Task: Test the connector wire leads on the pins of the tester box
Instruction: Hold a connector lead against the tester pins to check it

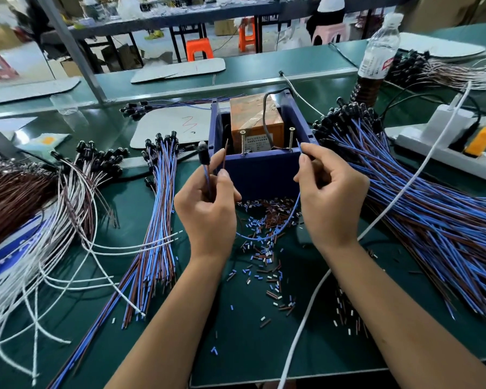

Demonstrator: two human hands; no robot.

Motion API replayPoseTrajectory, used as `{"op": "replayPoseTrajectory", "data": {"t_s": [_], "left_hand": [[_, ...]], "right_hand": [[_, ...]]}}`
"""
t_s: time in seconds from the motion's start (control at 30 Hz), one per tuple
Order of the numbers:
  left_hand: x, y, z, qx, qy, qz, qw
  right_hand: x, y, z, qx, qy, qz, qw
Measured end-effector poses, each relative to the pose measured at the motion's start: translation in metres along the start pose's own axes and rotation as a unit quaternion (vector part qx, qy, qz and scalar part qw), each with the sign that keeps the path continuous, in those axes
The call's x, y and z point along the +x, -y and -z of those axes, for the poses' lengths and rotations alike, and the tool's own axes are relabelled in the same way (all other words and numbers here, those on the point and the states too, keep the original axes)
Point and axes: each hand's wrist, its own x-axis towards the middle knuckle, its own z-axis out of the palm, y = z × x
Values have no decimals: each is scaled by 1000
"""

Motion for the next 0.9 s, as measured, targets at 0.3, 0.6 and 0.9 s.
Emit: {"op": "replayPoseTrajectory", "data": {"t_s": [0.3, 0.6, 0.9], "left_hand": [[-1, 0, -3, 29, 24, 1, 999], [-1, 1, -3, 28, 15, 15, 999], [0, 4, -5, 59, 23, 2, 998]], "right_hand": [[1, 2, -1, -11, 16, 20, 1000], [1, 4, 0, -19, 18, 34, 999], [1, 5, -1, -27, 24, 42, 998]]}}
